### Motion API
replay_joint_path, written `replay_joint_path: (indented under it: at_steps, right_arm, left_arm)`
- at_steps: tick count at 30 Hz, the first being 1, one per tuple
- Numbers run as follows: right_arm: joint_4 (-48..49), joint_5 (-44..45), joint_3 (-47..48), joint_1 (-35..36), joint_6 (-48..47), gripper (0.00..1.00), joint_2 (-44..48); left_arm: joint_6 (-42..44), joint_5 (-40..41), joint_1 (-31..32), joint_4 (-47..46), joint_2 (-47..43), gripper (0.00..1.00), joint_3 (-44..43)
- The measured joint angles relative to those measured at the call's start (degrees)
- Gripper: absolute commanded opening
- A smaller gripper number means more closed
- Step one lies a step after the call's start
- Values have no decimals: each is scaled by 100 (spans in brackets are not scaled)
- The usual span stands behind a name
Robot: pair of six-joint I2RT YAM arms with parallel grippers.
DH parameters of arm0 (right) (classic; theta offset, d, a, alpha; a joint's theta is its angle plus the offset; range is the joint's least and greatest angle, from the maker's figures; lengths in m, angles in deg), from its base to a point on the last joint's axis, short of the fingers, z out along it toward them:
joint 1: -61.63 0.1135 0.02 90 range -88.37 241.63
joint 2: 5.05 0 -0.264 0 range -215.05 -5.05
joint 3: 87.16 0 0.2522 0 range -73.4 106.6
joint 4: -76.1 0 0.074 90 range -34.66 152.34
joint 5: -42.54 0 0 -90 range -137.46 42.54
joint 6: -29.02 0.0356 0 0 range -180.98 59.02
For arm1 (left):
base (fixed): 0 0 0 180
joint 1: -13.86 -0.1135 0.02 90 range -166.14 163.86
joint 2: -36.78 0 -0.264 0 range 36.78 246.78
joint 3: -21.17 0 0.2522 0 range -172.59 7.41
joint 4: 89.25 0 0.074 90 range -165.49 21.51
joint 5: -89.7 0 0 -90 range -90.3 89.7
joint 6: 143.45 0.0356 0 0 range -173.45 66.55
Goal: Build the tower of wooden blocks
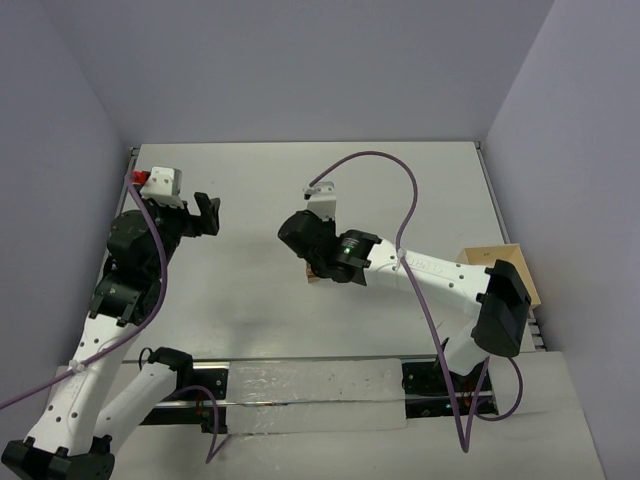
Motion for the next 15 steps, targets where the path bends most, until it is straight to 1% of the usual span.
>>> replay_joint_path:
  at_steps: [15]
  right_arm:
    - [199, -26, -36, 53, -438, 0, -67]
  left_arm:
    - [0, -116, -2, -52, -55, 99, 27]
